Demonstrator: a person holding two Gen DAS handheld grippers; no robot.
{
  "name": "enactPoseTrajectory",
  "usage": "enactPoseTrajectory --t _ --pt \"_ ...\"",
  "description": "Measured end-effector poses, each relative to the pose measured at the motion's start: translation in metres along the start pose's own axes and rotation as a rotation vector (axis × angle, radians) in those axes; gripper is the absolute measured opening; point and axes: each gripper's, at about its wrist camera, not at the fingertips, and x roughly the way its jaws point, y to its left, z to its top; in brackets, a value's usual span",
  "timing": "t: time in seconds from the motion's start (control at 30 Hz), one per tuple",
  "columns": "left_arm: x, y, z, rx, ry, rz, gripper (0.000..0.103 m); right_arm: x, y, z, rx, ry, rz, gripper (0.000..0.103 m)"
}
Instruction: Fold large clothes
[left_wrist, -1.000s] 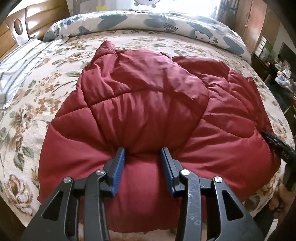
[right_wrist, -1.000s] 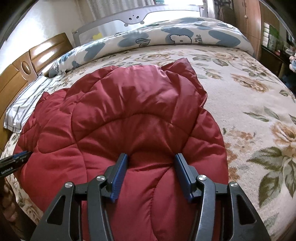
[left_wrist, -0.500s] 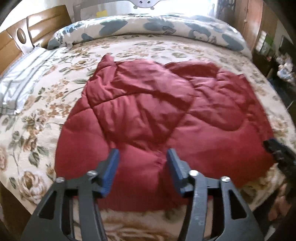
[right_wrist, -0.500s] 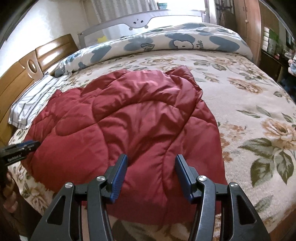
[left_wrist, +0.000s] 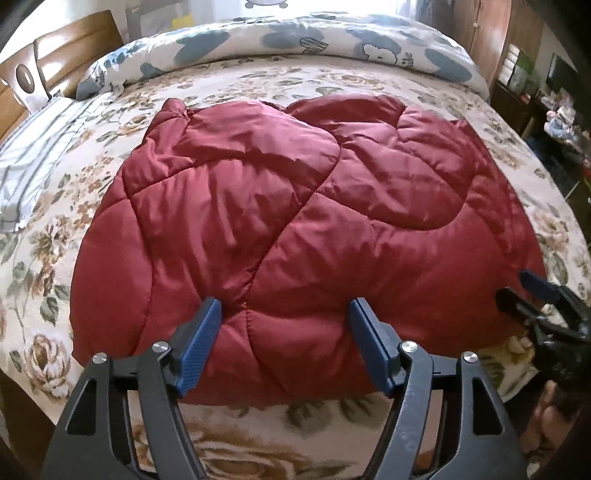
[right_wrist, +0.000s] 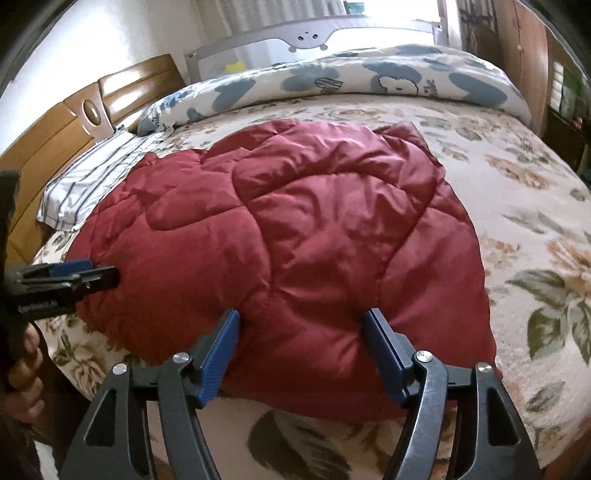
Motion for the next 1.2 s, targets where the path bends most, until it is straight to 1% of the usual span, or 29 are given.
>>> enactPoseTrajectory --t 0.13,0.2,0.27,0.37,0.47,0.6,0.63,0.67,0.77,0.83,0.97,1.1,1.2 --pt "0.004 -0.002 0.0 0.009 0.001 0.015 0.072 -0.007 0.003 0.012 0.003 -0.019 0.022 0.071" --pt "0.005 -0.003 -0.001 0.009 0.0 0.018 0.073 -0.007 0.006 0.018 -0.008 -0.023 0.013 0.071" --pt "0.005 -0.003 -0.001 0.01 -0.001 0.02 0.074 0.001 0.009 0.023 -0.02 -0.008 0.001 0.071" --pt "0.004 -0.004 -0.001 0.01 0.0 0.022 0.074 0.02 0.009 0.023 -0.043 0.027 -0.034 0.072" --pt "-0.002 -0.001 0.0 0.003 -0.014 0.024 0.074 0.026 0.005 0.02 -0.044 0.028 -0.047 0.074" --pt "-0.012 0.01 0.007 -0.014 -0.069 0.103 0.074 0.025 -0.002 0.017 -0.028 0.025 -0.036 0.074" --pt "-0.01 0.013 0.009 -0.018 -0.071 0.113 0.074 0.025 -0.003 0.017 -0.024 0.024 -0.033 0.074" --pt "-0.003 0.016 0.011 -0.022 -0.053 0.111 0.074 0.025 -0.004 0.017 -0.02 0.022 -0.031 0.075" --pt "0.017 0.025 0.012 -0.047 0.003 0.073 0.075 0.024 -0.002 0.018 -0.015 0.021 -0.034 0.075" --pt "0.022 0.024 0.012 -0.036 -0.001 0.085 0.076 0.019 -0.002 0.022 -0.003 0.02 -0.026 0.075" --pt "0.025 0.021 0.013 -0.021 0.0 0.098 0.077 0.01 -0.003 0.034 0.005 -0.01 -0.007 0.075" --pt "0.023 0.021 0.015 -0.024 0.003 0.09 0.079 0.03 -0.007 0.037 -0.006 0.03 -0.015 0.077" --pt "0.025 0.022 0.017 -0.023 0.004 0.087 0.081 0.038 -0.012 0.033 -0.004 0.029 -0.013 0.078"
